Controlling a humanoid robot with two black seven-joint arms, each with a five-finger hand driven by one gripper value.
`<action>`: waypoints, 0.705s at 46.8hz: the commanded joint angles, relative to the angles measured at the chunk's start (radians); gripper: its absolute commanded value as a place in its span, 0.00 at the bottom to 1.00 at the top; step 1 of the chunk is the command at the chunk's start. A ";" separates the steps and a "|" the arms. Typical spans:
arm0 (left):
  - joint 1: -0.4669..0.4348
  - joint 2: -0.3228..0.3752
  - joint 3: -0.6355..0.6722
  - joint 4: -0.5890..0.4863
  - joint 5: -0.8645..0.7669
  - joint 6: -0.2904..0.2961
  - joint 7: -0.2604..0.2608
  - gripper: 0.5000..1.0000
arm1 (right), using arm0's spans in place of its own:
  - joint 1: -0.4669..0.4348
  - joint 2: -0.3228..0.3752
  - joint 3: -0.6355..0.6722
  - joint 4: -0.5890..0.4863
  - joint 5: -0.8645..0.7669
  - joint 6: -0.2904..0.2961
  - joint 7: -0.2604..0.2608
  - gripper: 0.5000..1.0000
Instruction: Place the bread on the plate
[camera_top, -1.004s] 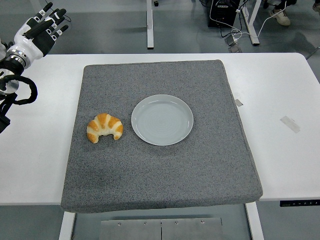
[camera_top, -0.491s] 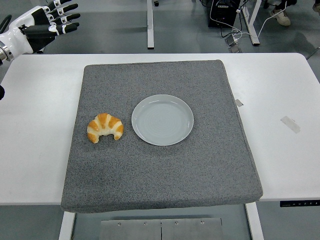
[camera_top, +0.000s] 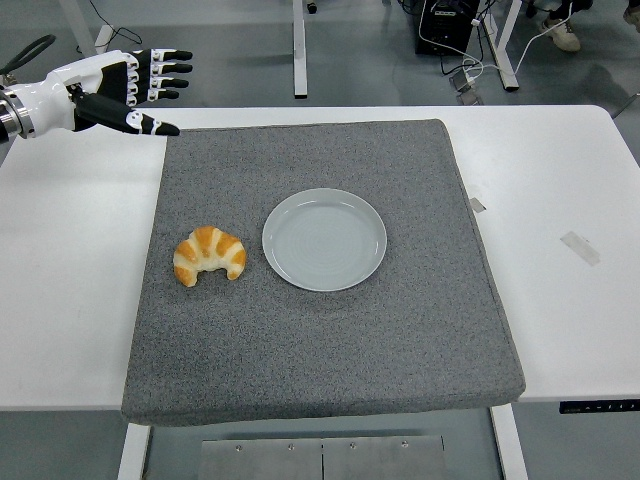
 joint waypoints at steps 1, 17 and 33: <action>0.000 0.017 0.029 -0.039 0.040 0.000 -0.003 0.94 | 0.000 0.000 0.000 0.000 0.000 0.000 0.000 1.00; 0.004 0.037 0.082 -0.069 0.229 0.000 -0.058 0.94 | 0.000 0.000 0.000 0.000 0.000 -0.001 0.000 1.00; 0.024 0.034 0.151 -0.105 0.327 0.000 -0.086 0.94 | 0.000 0.000 0.001 0.000 0.001 0.000 0.000 1.00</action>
